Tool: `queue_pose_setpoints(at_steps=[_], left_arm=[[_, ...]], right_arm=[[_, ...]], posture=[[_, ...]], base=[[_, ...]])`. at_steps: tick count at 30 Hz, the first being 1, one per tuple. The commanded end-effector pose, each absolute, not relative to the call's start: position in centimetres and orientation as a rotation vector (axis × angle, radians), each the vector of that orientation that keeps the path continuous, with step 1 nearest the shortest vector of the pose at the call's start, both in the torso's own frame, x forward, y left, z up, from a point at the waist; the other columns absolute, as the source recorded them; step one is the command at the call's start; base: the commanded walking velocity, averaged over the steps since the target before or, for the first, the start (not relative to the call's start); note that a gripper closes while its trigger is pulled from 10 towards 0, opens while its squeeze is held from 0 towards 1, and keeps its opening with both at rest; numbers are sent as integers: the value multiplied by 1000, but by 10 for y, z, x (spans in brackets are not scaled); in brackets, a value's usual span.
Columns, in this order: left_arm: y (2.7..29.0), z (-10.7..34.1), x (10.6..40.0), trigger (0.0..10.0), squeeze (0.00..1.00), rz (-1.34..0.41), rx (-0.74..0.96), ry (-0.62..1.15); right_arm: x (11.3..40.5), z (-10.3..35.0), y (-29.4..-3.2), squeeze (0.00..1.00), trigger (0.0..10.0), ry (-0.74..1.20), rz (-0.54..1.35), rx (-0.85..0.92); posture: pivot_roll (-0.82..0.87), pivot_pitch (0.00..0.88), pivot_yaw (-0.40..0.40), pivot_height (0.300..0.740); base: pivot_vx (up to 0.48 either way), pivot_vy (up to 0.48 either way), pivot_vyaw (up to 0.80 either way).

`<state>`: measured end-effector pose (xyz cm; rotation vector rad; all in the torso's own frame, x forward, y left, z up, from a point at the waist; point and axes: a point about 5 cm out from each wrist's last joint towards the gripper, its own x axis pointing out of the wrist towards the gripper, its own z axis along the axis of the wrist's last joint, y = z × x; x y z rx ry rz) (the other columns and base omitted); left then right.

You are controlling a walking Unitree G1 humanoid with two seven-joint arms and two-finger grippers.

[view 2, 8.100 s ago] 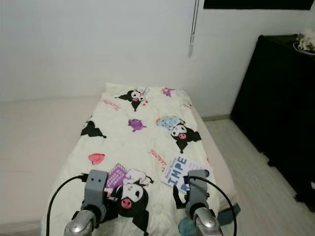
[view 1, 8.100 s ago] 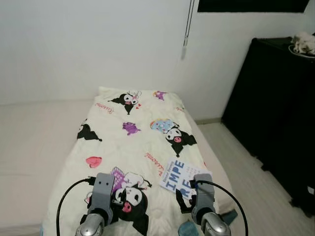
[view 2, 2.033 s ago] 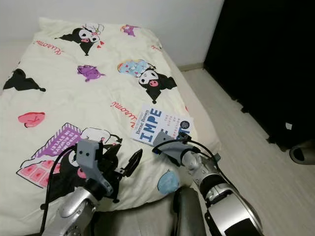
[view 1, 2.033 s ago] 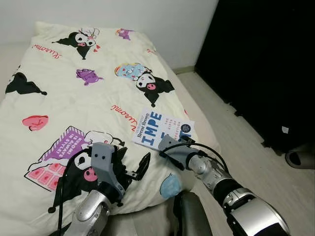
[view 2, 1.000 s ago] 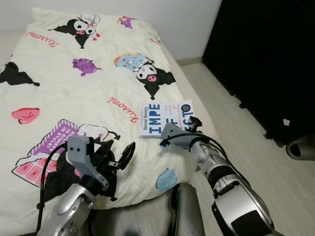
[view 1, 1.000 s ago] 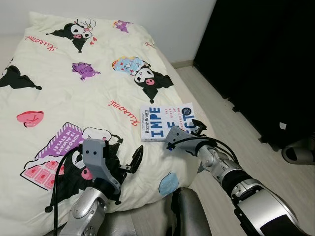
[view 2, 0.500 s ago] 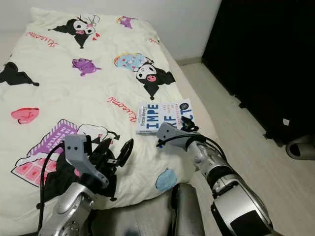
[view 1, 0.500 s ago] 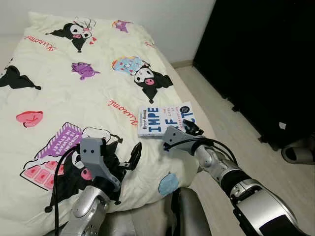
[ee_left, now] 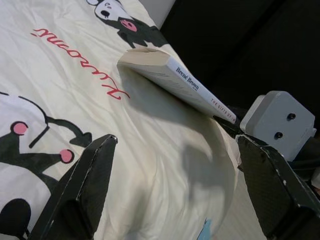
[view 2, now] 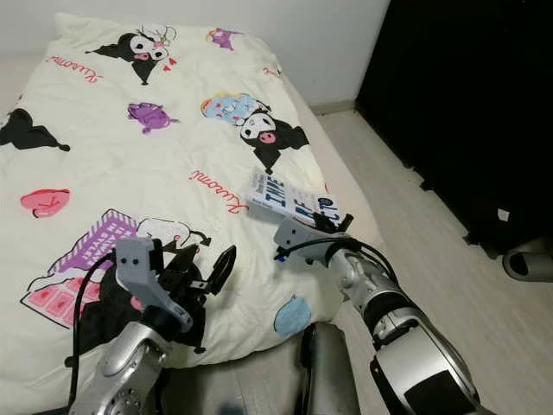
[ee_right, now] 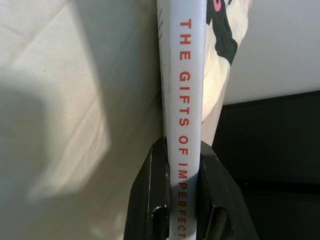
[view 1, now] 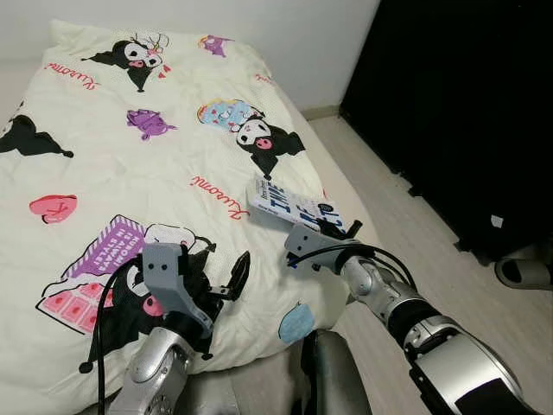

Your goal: Clean up the room

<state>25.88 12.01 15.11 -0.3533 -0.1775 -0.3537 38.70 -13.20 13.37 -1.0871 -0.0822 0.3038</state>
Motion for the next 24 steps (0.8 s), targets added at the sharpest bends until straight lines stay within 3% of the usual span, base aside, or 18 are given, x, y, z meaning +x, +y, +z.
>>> queue_pose_setpoints(at_steps=[1, 5, 6, 7, 8, 9, 10, 17, 19, 24], left_arm=[[116, 148, 261, 10000, 0, -366, -380, -169], [118, 151, 267, 10000, 0, -357, -381, -189], [123, 155, 274, 10000, 0, -333, -376, -209], [123, 155, 274, 10000, 0, -333, -376, -209], [125, 155, 276, 10000, 0, -322, -371, -214], [126, 155, 277, 10000, 0, -316, -368, -214], [127, 153, 279, 10000, 0, -303, -351, -206], [134, 147, 288, 10000, 0, -215, -232, -182], [140, 143, 295, 10000, 0, -122, -69, -178], [140, 136, 299, 10000, 0, -87, 34, -175]], right_arm=[[386, 133, -136, 0, 0, -94, 293, -1064], [390, 148, -134, 0, 0, -153, 257, -1012], [393, 164, -131, 0, 1608, -214, 243, -913], [393, 164, -131, 0, 1608, -214, 243, -913], [394, 169, -130, 0, 5843, -236, 236, -871], [394, 171, -130, 0, 5843, -245, 231, -849], [393, 174, -129, 0, 10000, -267, 218, -811], [385, 172, -130, 0, 10000, -289, 197, -685], [377, 158, -137, 0, 10000, -255, 149, -603], [359, 126, -151, 0, 10000, -171, 70, -404]], posture=[[21, 281, -149, 524], [15, 242, -143, 524], [11, 210, -135, 524], [11, 210, -135, 524], [10, 182, -126, 524], [9, 175, -124, 524], [3, 149, -115, 524], [-3, 101, -96, 524], [-6, 69, -82, 524], [-9, 59, -68, 524]], base=[[0, 0, 0], [0, 0, 0], [0, 0, 0], [0, 0, 0], [0, 0, 0], [0, 0, 0], [0, 0, 0], [0, 0, 0], [0, 0, 0], [0, 0, 0]])
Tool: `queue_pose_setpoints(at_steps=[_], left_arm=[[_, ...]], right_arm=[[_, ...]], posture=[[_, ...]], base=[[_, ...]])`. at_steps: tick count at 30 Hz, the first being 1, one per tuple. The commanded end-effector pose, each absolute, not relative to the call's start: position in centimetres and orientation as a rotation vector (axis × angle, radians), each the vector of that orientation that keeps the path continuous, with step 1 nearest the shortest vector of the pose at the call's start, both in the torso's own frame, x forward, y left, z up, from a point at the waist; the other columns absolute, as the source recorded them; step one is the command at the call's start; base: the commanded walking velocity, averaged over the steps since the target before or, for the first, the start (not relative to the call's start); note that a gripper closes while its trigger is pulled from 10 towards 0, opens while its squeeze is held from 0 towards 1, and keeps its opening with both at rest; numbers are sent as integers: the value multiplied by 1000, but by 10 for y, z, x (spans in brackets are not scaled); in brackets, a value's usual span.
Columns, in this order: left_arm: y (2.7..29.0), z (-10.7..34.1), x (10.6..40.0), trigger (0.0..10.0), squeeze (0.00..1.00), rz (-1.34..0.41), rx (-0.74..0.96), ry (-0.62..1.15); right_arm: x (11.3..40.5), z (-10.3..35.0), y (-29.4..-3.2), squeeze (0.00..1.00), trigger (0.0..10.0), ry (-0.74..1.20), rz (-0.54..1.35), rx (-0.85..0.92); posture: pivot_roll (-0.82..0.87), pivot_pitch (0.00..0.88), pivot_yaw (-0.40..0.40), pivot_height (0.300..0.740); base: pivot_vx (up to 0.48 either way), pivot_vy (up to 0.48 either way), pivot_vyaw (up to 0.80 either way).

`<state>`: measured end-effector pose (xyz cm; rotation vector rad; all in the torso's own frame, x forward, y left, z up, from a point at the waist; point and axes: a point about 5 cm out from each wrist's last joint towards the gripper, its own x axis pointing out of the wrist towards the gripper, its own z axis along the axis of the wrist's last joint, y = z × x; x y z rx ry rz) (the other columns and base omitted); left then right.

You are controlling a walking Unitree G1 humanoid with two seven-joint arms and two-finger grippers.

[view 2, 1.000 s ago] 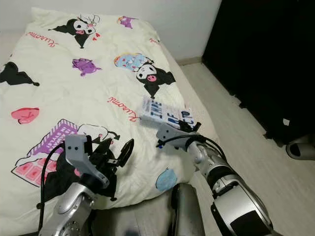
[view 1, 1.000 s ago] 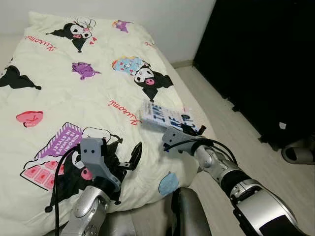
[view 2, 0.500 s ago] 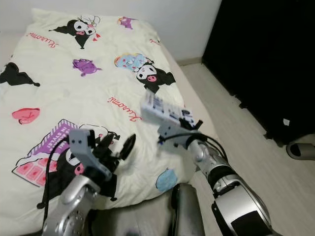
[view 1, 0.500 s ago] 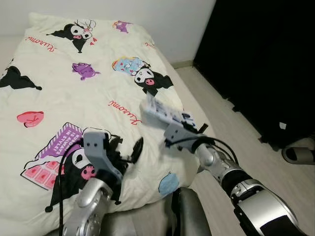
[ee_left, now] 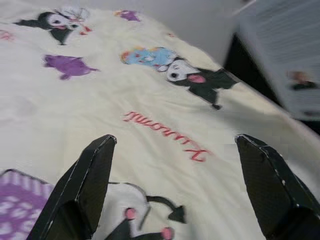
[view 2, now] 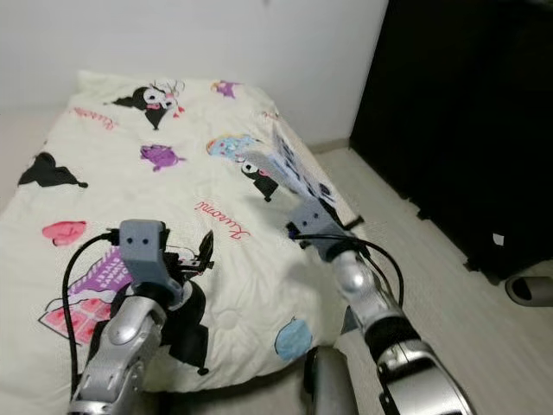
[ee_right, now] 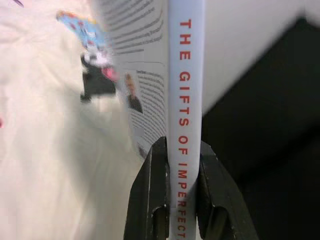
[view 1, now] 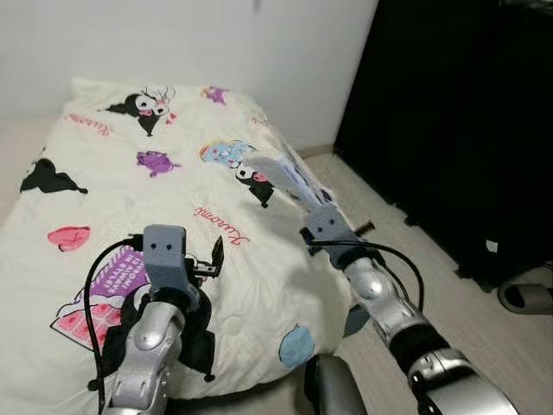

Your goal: Clean up the room

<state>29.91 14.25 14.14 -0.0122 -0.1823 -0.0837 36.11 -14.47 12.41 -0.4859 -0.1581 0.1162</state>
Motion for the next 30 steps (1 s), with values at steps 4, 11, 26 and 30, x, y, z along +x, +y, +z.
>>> queue_pose_setpoints(at_steps=[4, 11, 26, 30], left_arm=[[141, 132, 303, 10000, 0, -43, 77, -171], [143, 122, 303, 10000, 0, 47, 99, -153], [142, 111, 298, 10000, 0, 30, 107, -167], [140, 106, 297, 10000, 0, 14, 106, -157]], right_arm=[[350, 111, -156, 0, 10000, -127, 38, -331], [335, 90, -165, 0, 10000, -45, 4, -216], [315, 76, -153, 0, 10000, -14, 50, -152], [313, 75, -151, 0, 10000, -2, 57, -147]], posture=[[-12, 55, -57, 524], [-15, 51, -43, 524], [-5, 36, -46, 577], [-6, 34, -46, 597]], base=[[0, 0, 0], [0, 0, 0], [0, 0, 0], [0, 0, 0]])
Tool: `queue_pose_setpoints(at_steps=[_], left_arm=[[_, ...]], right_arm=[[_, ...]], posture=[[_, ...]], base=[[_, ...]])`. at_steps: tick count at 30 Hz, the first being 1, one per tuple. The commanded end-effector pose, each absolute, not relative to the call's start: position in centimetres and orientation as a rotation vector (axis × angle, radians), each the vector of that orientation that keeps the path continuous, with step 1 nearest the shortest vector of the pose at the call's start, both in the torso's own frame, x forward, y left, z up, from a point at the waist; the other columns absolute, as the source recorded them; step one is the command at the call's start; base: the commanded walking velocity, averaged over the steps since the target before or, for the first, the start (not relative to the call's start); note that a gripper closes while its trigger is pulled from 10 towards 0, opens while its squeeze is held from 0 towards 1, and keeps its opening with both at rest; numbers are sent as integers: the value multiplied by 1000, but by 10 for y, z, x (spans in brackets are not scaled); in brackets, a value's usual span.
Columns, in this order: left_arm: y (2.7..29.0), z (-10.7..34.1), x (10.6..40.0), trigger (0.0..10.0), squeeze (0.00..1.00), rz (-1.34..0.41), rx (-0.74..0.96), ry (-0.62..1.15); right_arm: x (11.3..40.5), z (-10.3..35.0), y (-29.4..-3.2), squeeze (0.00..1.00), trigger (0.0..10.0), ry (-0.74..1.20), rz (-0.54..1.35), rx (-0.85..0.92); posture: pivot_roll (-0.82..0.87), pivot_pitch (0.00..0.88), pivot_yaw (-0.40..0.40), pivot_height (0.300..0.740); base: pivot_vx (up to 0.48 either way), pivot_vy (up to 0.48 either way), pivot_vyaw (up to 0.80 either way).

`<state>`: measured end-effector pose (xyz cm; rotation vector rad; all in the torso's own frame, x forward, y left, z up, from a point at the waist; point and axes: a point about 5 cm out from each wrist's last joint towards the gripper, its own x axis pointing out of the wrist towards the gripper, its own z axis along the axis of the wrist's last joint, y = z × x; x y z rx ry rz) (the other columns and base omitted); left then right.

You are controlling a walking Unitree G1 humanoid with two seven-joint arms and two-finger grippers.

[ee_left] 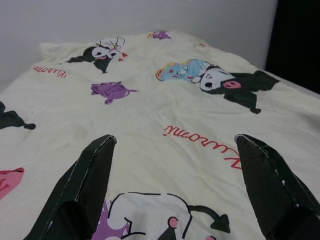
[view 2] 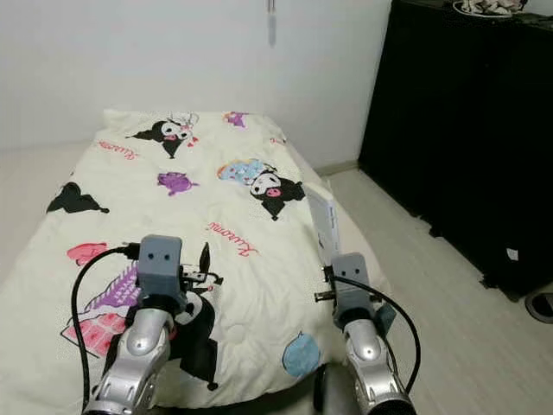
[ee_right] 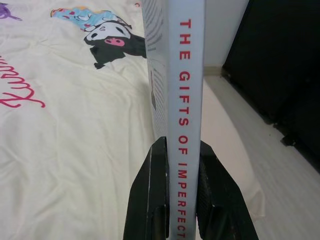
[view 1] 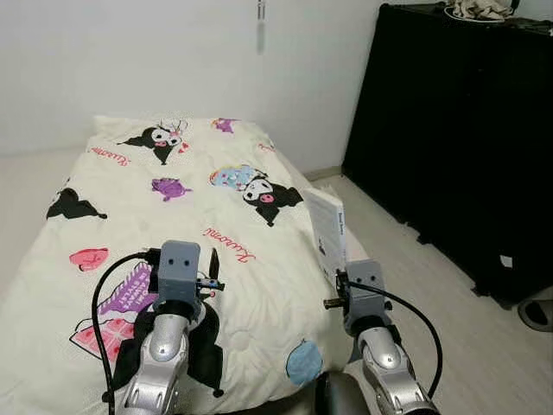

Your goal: Clean up the room

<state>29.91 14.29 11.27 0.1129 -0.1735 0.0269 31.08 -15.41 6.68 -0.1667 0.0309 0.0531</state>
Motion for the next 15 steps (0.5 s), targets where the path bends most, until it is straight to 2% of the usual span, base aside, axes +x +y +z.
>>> queue_pose_setpoints(at_steps=[1, 15], left_arm=[[140, 106, 297, 10000, 0, 14, 106, -157], [142, 103, 295, 10000, 0, 3, 98, -156]], right_arm=[[313, 75, -151, 0, 10000, -2, 57, -147], [311, 76, -152, 0, 10000, 10, 75, -153]], posture=[[-6, 34, -46, 597], [-6, 43, -51, 662]], base=[[0, 0, 0], [0, 0, 0]])
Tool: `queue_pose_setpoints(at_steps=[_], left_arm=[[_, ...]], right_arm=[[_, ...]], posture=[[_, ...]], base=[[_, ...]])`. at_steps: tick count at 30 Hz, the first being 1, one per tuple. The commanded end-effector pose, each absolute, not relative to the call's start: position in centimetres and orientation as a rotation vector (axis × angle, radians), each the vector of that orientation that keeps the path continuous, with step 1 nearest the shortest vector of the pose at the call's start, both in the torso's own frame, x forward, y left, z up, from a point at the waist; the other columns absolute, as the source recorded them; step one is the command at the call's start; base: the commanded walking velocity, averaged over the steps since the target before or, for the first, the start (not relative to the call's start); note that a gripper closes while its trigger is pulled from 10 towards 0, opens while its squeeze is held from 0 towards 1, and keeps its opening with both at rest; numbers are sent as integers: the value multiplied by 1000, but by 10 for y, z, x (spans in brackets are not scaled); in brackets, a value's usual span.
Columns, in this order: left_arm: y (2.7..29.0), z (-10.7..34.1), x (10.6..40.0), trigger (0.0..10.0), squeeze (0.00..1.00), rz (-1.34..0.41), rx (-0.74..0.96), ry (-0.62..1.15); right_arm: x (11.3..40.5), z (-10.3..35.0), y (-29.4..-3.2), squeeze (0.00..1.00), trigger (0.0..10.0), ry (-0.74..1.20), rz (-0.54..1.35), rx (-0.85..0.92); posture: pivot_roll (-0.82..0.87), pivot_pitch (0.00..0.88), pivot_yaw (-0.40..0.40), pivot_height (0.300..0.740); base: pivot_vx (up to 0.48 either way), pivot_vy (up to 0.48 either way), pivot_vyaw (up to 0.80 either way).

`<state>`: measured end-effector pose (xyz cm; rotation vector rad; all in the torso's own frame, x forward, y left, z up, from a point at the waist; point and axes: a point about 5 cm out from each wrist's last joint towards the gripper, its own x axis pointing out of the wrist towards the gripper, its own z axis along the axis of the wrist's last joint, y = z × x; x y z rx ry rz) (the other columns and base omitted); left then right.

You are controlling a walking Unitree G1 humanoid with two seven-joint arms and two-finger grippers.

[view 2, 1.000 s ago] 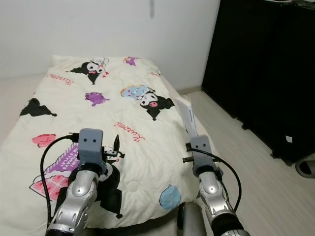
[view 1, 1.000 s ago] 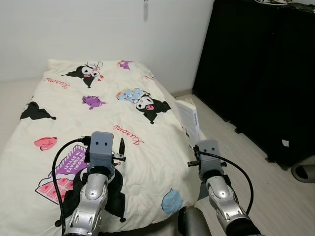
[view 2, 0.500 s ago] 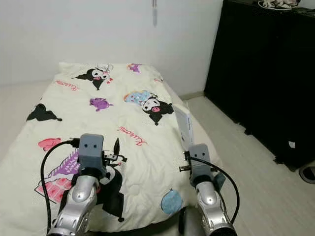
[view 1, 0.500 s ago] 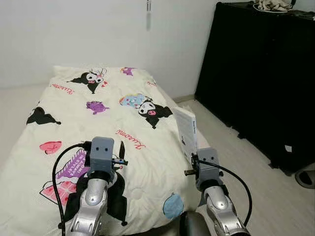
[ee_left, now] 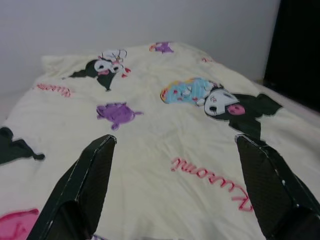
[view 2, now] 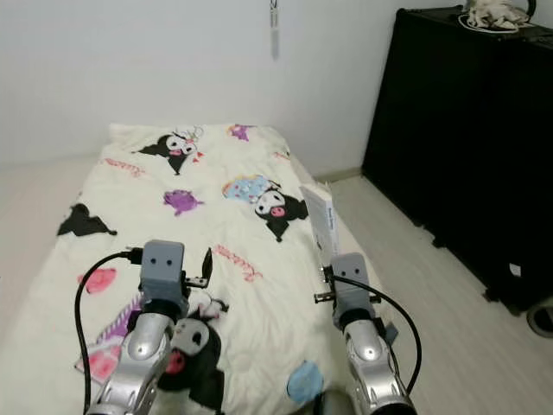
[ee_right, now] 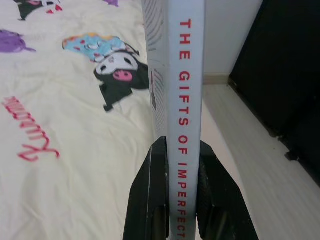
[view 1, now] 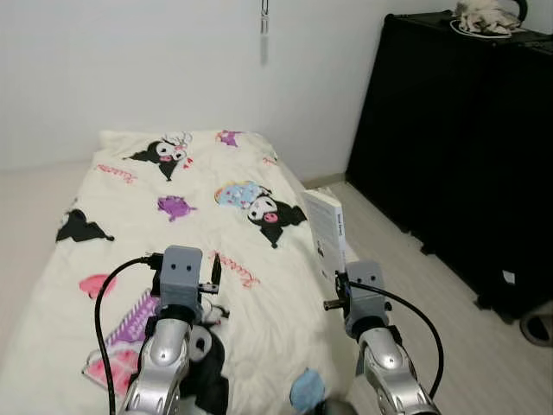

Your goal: Clean up the room

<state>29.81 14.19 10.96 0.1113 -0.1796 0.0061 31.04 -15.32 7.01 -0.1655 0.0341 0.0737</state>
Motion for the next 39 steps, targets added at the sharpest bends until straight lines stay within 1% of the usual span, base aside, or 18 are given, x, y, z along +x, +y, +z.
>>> queue_pose_setpoints(at_steps=[1, 6, 11, 16, 27, 29, 34, 39], left_arm=[[142, 102, 295, 10000, 0, 3, 97, -154], [145, 98, 293, 10000, 0, 1, 91, -138], [146, 96, 291, 10000, 0, 2, 87, -130], [149, 94, 288, 10000, 0, 6, 82, -125], [152, 88, 286, 10000, 0, 3, 85, -103], [151, 76, 284, 10000, 0, -25, 86, -47], [151, 61, 279, 10000, 0, -35, 115, 12], [150, 55, 277, 10000, 0, -41, 132, 29]], right_arm=[[310, 75, -151, 0, 10000, 11, 79, -153], [310, 75, -148, 0, 10000, 15, 93, -148], [309, 74, -146, 0, 10000, 21, 106, -144], [308, 70, -141, 0, 10000, 43, 144, -137], [307, 65, -135, 0, 10000, 79, 196, -139], [304, 53, -131, 0, 10000, 144, 227, -140], [301, 41, -132, 0, 10000, 199, 222, -137], [298, 31, -134, 0, 10000, 247, 215, -164]], posture=[[-5, 44, -52, 667], [-4, 45, -54, 697], [0, 48, -56, 712], [3, 49, -60, 739], [5, 43, -63, 740], [4, 41, -60, 740], [1, 40, -53, 740], [4, 43, -55, 740]], base=[[0, 0, 0], [0, 0, 0], [0, 0, 0], [0, 0, 0], [0, 0, 0], [0, 0, 0], [0, 0, 0], [0, 0, 0]])
